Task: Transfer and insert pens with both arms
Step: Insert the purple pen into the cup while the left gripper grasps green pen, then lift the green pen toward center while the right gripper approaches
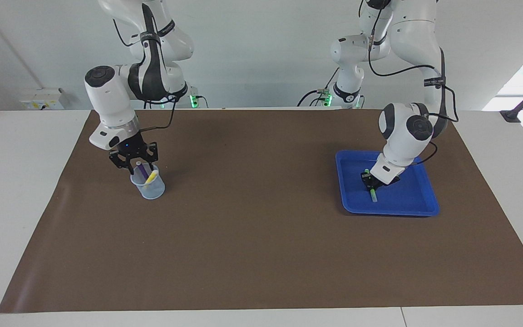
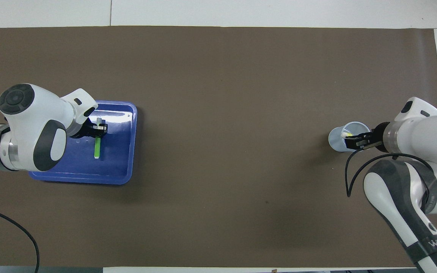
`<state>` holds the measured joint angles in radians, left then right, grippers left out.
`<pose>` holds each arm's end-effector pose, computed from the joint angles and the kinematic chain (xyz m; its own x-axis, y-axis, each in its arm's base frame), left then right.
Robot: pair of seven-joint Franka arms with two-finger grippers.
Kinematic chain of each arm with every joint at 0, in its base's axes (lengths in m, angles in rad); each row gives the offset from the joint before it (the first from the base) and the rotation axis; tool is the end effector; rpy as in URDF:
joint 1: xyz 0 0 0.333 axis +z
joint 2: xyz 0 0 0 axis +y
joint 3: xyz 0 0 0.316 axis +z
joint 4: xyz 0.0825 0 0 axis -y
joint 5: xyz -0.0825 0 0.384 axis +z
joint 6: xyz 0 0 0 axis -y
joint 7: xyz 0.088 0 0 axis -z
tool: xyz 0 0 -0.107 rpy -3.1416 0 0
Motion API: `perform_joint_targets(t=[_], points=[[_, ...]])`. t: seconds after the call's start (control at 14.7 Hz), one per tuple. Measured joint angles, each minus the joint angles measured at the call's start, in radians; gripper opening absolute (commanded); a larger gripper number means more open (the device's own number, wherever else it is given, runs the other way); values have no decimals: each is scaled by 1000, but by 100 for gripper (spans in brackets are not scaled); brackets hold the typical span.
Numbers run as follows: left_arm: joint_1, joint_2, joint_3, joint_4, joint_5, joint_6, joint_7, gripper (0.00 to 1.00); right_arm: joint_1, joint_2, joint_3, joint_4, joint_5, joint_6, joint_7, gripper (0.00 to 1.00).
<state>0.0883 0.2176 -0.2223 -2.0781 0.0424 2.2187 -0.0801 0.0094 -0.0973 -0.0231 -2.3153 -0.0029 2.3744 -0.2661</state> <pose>0.5659 -0.0726 0.3204 0.9944 -0.0774 -0.0719 -0.0769 -0.9970 0.0100 0.5110 -0.0071 0.3978 0.9561 0.2517 0.1502 0.2483 -0.9678 0.0410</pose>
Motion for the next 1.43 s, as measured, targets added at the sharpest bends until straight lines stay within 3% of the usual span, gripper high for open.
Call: perform_joint_targets(t=[0.2, 0.41, 0.61, 0.82, 0.96, 1.23, 1.43], points=[[1, -1, 2, 62, 0, -90, -1, 0, 0, -15, 0, 49, 0, -42, 0, 100], [9, -2, 2, 130, -3, -209, -4, 0, 0, -39, 0, 130, 0, -170, 0, 100], [14, -8, 5, 259, -81, -392, -75, 0, 0, -45, -2, 250, 0, -331, 46, 100], [11, -22, -2, 377, -202, -543, -274, 0, 0, -37, -1, 398, -3, -507, 124, 100], [8, -44, -6, 405, -328, -575, -460, 0, 0, -11, 2, 507, -21, -615, 169, 100], [-2, -109, -12, 401, -590, -594, -882, 0, 2, 71, 16, 699, -25, -777, 253, 100], [-48, -162, -18, 363, -741, -590, -1114, 0, 10, 90, 29, 724, -25, -809, 281, 100]])
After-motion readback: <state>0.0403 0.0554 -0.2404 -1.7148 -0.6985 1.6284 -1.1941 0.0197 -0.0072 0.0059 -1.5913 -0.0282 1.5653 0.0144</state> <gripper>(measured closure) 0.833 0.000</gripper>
